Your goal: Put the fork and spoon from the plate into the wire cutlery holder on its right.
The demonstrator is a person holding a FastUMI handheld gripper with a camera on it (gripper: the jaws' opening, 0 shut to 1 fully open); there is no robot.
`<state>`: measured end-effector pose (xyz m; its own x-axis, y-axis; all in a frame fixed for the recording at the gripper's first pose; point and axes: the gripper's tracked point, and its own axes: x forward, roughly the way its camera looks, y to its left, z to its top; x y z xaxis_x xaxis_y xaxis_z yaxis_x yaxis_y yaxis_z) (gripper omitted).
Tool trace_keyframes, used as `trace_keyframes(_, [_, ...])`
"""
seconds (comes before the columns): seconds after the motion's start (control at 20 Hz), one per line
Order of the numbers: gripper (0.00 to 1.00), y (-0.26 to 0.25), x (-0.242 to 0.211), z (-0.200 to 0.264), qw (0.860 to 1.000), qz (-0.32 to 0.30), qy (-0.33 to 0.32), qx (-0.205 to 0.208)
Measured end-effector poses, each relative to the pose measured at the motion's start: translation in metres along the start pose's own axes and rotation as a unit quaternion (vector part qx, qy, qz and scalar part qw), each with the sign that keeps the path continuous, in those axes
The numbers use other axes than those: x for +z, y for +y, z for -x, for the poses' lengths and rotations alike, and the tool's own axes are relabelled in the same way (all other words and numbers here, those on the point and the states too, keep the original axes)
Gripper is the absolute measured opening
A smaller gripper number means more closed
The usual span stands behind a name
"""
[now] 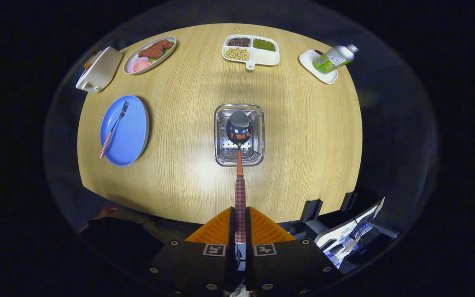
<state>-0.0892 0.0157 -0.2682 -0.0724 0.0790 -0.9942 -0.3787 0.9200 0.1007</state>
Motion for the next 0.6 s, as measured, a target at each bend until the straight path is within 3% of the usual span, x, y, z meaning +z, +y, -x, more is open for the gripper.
trace_keyframes(0.6, [0.12, -0.012, 0.048, -0.014, 0.999, 0.003, 0.042, 0.012])
